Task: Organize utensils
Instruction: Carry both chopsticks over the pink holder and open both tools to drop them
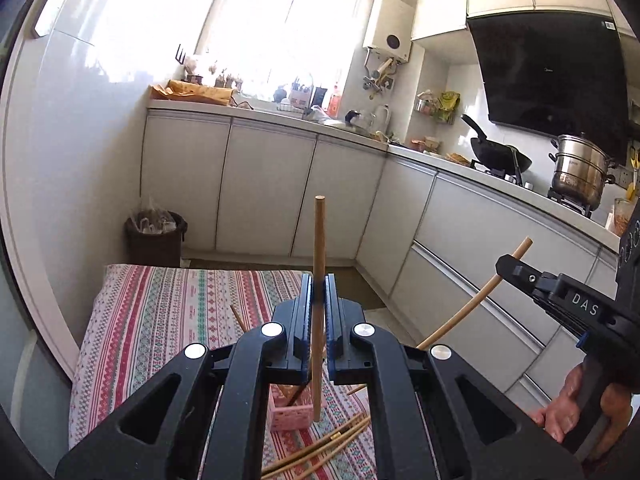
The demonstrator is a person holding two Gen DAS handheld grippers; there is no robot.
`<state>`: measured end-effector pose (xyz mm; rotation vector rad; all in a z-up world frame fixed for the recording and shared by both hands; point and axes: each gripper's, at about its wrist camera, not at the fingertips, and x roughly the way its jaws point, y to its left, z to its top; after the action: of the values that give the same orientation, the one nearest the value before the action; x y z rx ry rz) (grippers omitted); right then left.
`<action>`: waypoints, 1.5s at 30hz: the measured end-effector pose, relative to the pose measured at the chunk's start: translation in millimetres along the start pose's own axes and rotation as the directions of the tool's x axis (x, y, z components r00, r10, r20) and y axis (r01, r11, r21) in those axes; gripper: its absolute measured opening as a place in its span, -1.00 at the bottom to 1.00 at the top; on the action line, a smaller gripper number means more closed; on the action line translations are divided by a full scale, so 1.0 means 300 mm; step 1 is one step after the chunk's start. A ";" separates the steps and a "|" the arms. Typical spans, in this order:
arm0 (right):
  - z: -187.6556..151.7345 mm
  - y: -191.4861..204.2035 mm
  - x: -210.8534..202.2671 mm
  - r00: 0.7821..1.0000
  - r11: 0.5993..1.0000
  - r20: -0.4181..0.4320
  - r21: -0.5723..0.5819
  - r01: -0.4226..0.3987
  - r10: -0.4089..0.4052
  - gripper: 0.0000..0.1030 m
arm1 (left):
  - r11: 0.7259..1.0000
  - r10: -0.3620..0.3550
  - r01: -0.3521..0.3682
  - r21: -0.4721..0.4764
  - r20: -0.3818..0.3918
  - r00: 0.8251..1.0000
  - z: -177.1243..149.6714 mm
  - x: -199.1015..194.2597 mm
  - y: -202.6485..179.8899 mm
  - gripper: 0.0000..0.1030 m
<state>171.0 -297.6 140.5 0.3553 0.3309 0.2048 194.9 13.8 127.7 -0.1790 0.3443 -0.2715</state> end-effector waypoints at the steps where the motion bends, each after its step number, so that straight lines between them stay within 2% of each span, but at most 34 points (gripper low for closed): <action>1: 0.005 0.002 0.027 1.000 1.000 0.005 -0.001 -0.001 0.001 -0.85 | 1.000 0.011 -0.011 0.000 0.004 1.000 0.005 0.023 0.003 -0.91; 5: -0.008 -0.002 0.116 1.000 1.000 0.017 -0.012 0.000 0.000 -0.85 | 0.999 0.040 -0.040 -0.006 0.001 0.999 -0.001 0.129 0.023 -0.91; 10: -0.080 -0.041 0.228 1.000 1.000 -0.027 0.017 -0.012 0.012 -0.85 | 0.998 0.053 -0.055 -0.027 -0.074 0.996 -0.073 0.260 0.062 -0.87; 11: -0.094 -0.048 0.247 0.999 1.000 -0.035 0.021 -0.012 0.013 -0.85 | 0.998 0.058 -0.060 -0.019 -0.083 0.995 -0.085 0.269 0.064 -0.66; 12: -0.108 -0.049 0.262 0.999 1.000 -0.043 0.024 -0.011 0.012 -0.85 | 0.998 0.068 -0.069 -0.013 -0.087 0.994 -0.088 0.271 0.066 -0.39; 14: -0.129 -0.056 0.289 0.998 1.000 -0.055 0.025 -0.006 0.008 -0.85 | 0.997 0.073 -0.075 -0.028 -0.057 0.996 -0.080 0.245 0.080 -0.27; 19: -0.159 -0.045 0.324 0.997 1.000 -0.071 0.019 -0.008 0.010 -0.85 | 0.993 0.108 -0.107 -0.049 0.008 0.994 -0.029 0.162 0.099 -0.22; 24: -0.187 -0.012 0.350 0.996 1.000 -0.091 -0.014 -0.008 0.006 -0.83 | 0.990 0.138 -0.137 -0.036 0.013 0.990 -0.026 0.137 0.098 -0.13; 26: -0.203 -0.002 0.371 0.992 1.000 -0.125 -0.028 -0.005 0.001 -0.72 | 0.989 0.148 -0.148 -0.028 0.005 0.989 -0.030 0.142 0.096 -0.09; 27: -0.210 -0.003 0.377 0.991 1.000 -0.134 -0.026 -0.004 0.001 -0.34 | 0.988 0.149 -0.149 -0.026 0.003 0.989 -0.033 0.142 0.095 -0.07; 29: -0.219 -0.011 0.368 0.994 1.000 -0.106 -0.007 0.006 -0.006 0.01 | 0.988 0.152 -0.152 -0.021 -0.001 0.988 -0.035 0.144 0.091 -0.05; 38: -0.211 -0.043 0.339 0.996 0.999 -0.080 0.013 0.031 -0.030 0.04 | 0.985 0.170 -0.170 -0.017 0.015 0.985 -0.026 0.129 0.087 0.15; 45: -0.194 -0.092 0.278 0.998 0.996 -0.025 0.076 0.052 -0.051 0.44 | 0.983 0.186 -0.185 -0.006 0.019 0.982 -0.024 0.120 0.078 0.31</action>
<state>231.5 -284.0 55.3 0.4201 0.3704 0.1460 230.4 24.7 104.7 -0.1524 0.3399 -0.0848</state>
